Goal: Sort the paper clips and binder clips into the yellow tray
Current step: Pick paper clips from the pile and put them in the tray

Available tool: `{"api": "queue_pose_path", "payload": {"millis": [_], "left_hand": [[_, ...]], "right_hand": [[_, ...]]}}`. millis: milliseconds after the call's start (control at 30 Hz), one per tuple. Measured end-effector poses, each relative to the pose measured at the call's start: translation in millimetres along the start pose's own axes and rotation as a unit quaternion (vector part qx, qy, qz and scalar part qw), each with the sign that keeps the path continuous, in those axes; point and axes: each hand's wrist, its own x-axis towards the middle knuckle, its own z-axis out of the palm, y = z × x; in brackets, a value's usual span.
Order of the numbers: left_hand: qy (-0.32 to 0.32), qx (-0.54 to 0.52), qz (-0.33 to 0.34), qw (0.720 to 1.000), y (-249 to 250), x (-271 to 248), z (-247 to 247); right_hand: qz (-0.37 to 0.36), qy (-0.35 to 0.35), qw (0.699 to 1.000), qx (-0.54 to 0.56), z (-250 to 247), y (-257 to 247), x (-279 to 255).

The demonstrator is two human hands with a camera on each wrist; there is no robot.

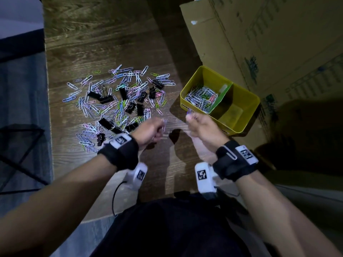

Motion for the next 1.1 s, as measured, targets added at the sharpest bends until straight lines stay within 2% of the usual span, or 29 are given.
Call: {"api": "queue_pose_path", "payload": {"millis": [100,233,333,467,567,667,733,800,867,933,1000,1100], "left_hand": [[-0.01,-0.073,0.021,0.997,56,8,21],[-0.009,-0.056,0.06,0.997,110,32,52],[0.025,0.017,0.082,0.996,126,49,72],[0.029,0.16,0.098,0.982,120,65,78],[0.03,0.167,0.108,0.98,114,66,72],[0.003,0.116,0.151,0.982,111,52,58],[-0.001,0.09,0.156,0.984,109,41,38],[0.02,0.068,0.163,0.984,108,29,9],[0.072,0.078,0.158,0.982,107,20,-28],[0.132,0.112,0.14,0.975,104,14,-68],[0.175,0.19,0.129,0.957,99,14,-101],[0.181,0.403,0.121,0.889,90,16,-122]], "right_hand": [[-0.024,0.048,0.993,0.102,-17,-33,7],[-0.035,0.116,0.984,0.134,-30,-60,25],[-0.013,0.176,0.982,0.068,-37,-64,49],[0.044,0.238,0.968,-0.058,-40,-53,75],[0.042,0.22,0.967,-0.124,-37,-48,74],[0.015,0.199,0.971,-0.13,-34,-47,70],[0.003,0.198,0.972,-0.126,-32,-46,69],[-0.031,0.201,0.97,-0.137,-28,-48,67],[-0.082,0.204,0.964,-0.148,-21,-53,62],[-0.139,0.194,0.958,-0.16,-12,-61,57],[-0.173,0.162,0.955,-0.18,2,-71,54],[-0.178,0.093,0.948,-0.247,24,-77,62]]}}
